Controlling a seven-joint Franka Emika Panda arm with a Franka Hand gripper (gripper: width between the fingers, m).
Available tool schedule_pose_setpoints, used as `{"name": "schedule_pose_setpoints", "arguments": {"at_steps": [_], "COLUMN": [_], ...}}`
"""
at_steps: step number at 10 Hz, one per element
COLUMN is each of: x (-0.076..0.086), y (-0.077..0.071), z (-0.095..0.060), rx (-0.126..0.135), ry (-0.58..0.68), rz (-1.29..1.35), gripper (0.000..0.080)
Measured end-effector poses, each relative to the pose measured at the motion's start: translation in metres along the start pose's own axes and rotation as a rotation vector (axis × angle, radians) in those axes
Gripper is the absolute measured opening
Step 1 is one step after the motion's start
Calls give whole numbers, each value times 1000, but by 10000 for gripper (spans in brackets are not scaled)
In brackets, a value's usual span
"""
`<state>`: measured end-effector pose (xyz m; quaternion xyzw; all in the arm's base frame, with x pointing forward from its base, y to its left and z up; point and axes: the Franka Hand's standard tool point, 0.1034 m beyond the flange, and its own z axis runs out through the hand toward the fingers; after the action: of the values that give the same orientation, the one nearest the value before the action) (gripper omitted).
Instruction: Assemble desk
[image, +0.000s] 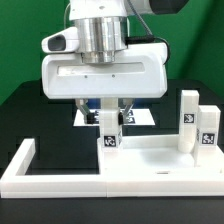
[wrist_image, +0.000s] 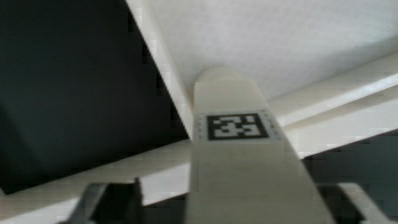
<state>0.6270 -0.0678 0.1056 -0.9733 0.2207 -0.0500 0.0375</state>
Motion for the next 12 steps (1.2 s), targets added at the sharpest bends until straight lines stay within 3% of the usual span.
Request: {"name": "schedule_pose_setpoints", "arguments": {"at_steps": [1, 5, 10, 12], "x": [0, 3, 0, -1], "y": [0, -2, -14, -15], "z": [0, 1, 3, 3], "rx": [0, 3, 53, 55], "ry": [1, 18, -3, -7], "rz": [87, 529, 1363, 1447], "gripper": [286, 288, 291, 291]}}
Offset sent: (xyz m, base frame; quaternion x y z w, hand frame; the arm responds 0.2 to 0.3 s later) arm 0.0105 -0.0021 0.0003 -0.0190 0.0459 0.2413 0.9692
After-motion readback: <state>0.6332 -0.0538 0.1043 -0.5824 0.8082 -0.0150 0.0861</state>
